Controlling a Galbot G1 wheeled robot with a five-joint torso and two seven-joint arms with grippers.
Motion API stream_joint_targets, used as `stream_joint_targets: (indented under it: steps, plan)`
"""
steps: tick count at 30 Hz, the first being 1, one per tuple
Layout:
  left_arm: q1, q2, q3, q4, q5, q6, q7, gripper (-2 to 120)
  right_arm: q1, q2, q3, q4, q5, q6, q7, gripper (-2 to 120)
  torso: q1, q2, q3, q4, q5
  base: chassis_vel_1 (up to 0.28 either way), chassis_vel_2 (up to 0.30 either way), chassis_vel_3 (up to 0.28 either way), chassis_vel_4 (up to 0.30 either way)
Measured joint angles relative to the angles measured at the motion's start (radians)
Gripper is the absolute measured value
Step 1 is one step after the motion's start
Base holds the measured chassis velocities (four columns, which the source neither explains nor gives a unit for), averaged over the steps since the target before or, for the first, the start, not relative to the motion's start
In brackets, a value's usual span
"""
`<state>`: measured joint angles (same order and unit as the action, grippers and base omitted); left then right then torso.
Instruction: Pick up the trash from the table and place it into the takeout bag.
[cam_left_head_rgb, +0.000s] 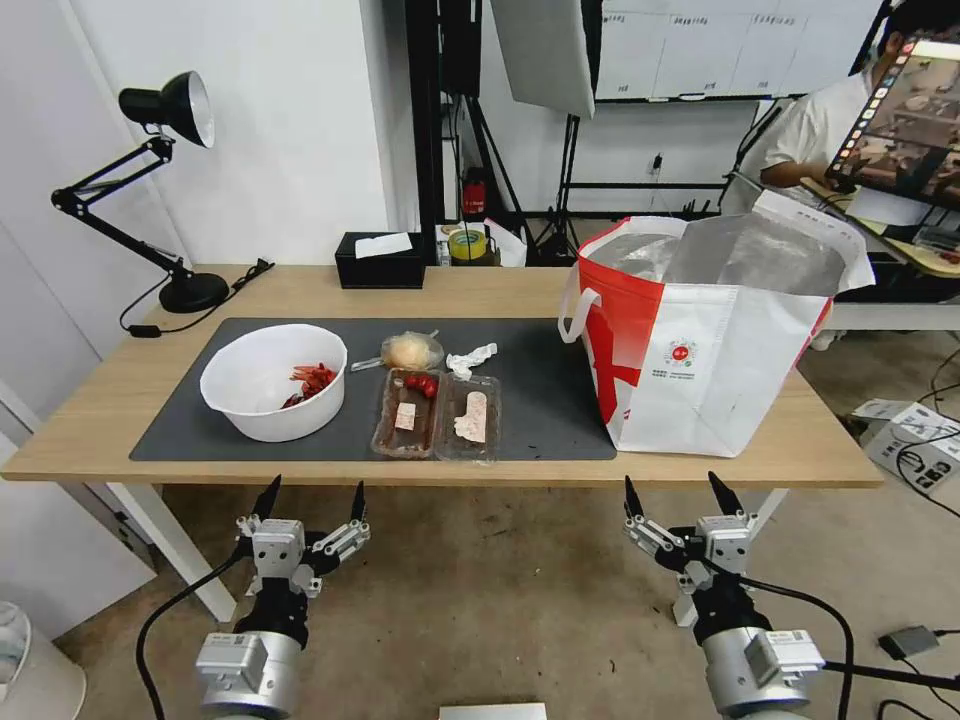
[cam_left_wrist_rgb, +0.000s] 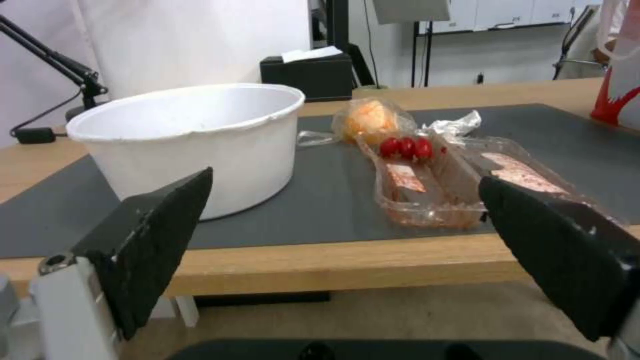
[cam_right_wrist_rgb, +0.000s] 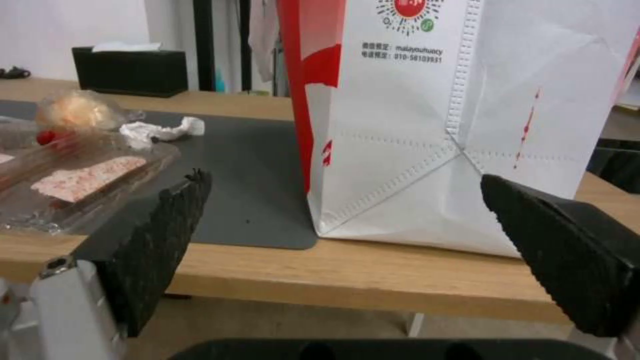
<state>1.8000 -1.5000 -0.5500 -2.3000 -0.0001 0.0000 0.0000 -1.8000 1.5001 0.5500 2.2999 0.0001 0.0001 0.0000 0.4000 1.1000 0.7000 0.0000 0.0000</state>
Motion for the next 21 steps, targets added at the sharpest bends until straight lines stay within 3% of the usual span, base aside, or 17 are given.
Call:
stream_joint_targets:
  steps: [14, 21]
  plan:
    - [-0.001, 0.0, 0.0, 0.0, -0.003, 0.004, -0.001, 100, 0.003, -0.003, 0.0, 0.0, 0.002, -0.002, 0.0, 100, 0.0, 0.0, 0.0, 0.0, 0.0, 0.0, 0.0, 0.0, 0.0]
    - [-0.036, 0.025, -0.02, -0.027, -0.09, 0.134, -0.037, 100, 0.072, -0.078, -0.002, 0.003, 0.077, -0.1, 0.006, 100, 0.0, 0.0, 0.0, 0.0002, 0.0001, 0.0, 0.0, 0.0, 0.0]
